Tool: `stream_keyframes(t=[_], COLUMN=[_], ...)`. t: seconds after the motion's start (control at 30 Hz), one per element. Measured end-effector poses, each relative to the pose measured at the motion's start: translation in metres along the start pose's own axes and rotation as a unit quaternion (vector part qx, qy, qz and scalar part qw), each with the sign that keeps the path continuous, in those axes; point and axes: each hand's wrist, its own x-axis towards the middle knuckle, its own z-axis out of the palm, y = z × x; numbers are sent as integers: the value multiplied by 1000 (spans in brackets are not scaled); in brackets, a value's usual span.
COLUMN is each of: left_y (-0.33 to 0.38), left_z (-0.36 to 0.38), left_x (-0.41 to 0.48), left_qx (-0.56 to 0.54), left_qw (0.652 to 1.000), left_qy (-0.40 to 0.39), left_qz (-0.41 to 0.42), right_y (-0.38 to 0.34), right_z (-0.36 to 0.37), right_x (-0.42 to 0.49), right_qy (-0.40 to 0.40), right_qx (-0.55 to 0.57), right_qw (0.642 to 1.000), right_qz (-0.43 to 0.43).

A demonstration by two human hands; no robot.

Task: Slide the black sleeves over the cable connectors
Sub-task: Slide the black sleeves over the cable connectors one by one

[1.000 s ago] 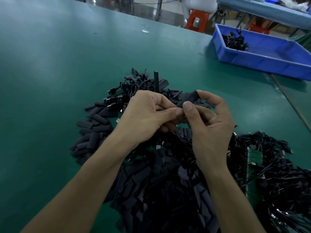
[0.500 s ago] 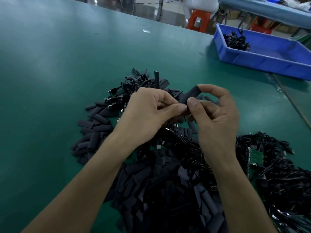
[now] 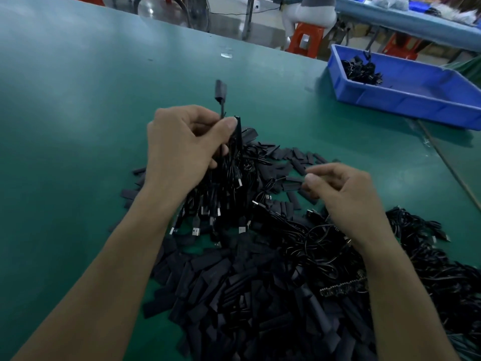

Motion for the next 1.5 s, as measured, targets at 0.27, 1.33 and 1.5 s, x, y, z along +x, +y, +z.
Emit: stream_keyframes(t=[0.27, 1.33, 1.5], left_y=[-30, 19, 17], left_z=[20, 23, 15], left_x=[38, -32, -35], left_qx=[163, 387, 448], left_qw=[985, 884, 865], left_qy=[46, -225, -220], left_qz=[-39, 130, 50], right_y=[4, -1, 7], right_z=[0, -1, -10], right_x=[-6, -4, -10], right_qy=[-158, 26, 88], right_qx=[-228, -3, -120], right_qw=[959, 993, 989], right_qz=[52, -115, -29])
